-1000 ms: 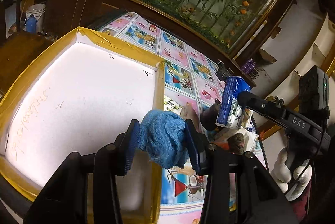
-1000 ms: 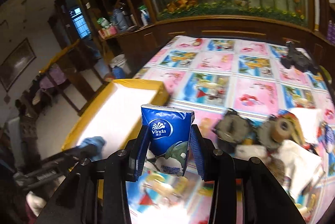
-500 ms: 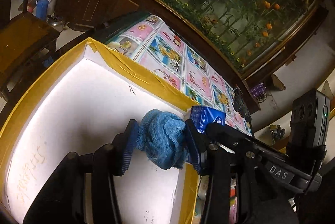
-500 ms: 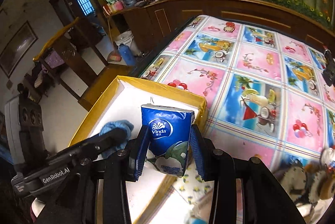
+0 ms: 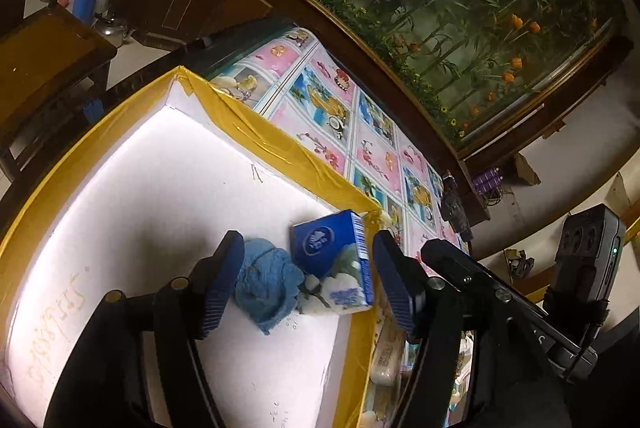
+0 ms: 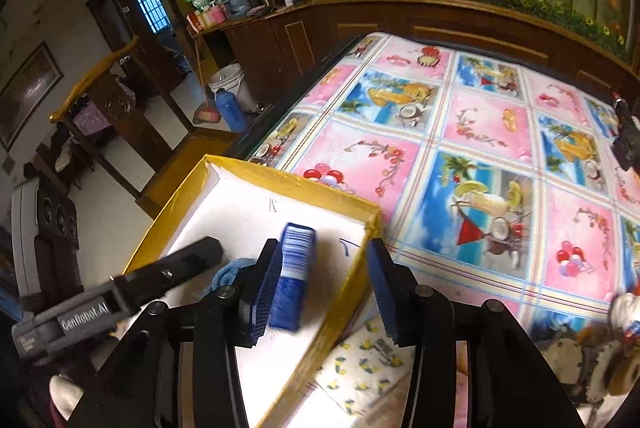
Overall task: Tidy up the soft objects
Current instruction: 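Carry the towel into the yellow box with the left tool while the right tool drops the Vinda pack, then grasp the pink tissue pack with the left tool while the right tool grasps the brown yarn ball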
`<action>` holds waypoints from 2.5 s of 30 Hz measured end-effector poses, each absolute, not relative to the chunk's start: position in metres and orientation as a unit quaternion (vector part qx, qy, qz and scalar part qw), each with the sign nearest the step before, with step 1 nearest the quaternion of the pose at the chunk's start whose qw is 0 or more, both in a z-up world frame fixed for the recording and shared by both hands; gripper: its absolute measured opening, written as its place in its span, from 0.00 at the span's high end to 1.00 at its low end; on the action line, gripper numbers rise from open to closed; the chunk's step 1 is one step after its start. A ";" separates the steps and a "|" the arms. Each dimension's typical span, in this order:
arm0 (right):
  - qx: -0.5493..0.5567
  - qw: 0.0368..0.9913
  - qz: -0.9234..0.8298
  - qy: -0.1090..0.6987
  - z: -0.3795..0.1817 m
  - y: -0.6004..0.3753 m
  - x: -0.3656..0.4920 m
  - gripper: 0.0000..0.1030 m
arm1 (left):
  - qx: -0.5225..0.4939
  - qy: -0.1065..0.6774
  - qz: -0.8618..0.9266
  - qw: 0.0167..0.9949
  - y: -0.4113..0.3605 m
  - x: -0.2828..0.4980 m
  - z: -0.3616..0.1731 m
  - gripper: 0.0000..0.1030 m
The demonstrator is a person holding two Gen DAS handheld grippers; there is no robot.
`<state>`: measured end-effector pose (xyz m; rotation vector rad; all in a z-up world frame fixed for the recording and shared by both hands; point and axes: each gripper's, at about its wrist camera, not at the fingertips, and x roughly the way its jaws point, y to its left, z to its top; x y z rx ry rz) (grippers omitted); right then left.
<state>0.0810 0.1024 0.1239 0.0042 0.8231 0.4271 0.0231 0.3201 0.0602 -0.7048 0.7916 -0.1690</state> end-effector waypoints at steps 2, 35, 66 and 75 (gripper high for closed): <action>0.003 0.905 0.200 0.375 0.133 0.083 0.060 0.46 | -0.320 0.368 -0.081 0.870 0.312 0.011 0.073 0.36; 0.188 0.922 0.055 0.333 0.081 -0.220 -0.157 0.26 | -0.012 0.471 -0.108 0.875 0.092 -0.008 0.036 0.39; 0.141 0.888 0.095 0.427 0.053 -0.150 -0.060 0.33 | -0.082 0.485 -0.134 0.860 0.088 0.001 0.011 0.42; 0.144 0.892 0.089 0.419 0.054 -0.150 -0.063 0.47 | -0.082 0.466 -0.170 0.864 0.084 -0.023 0.027 0.56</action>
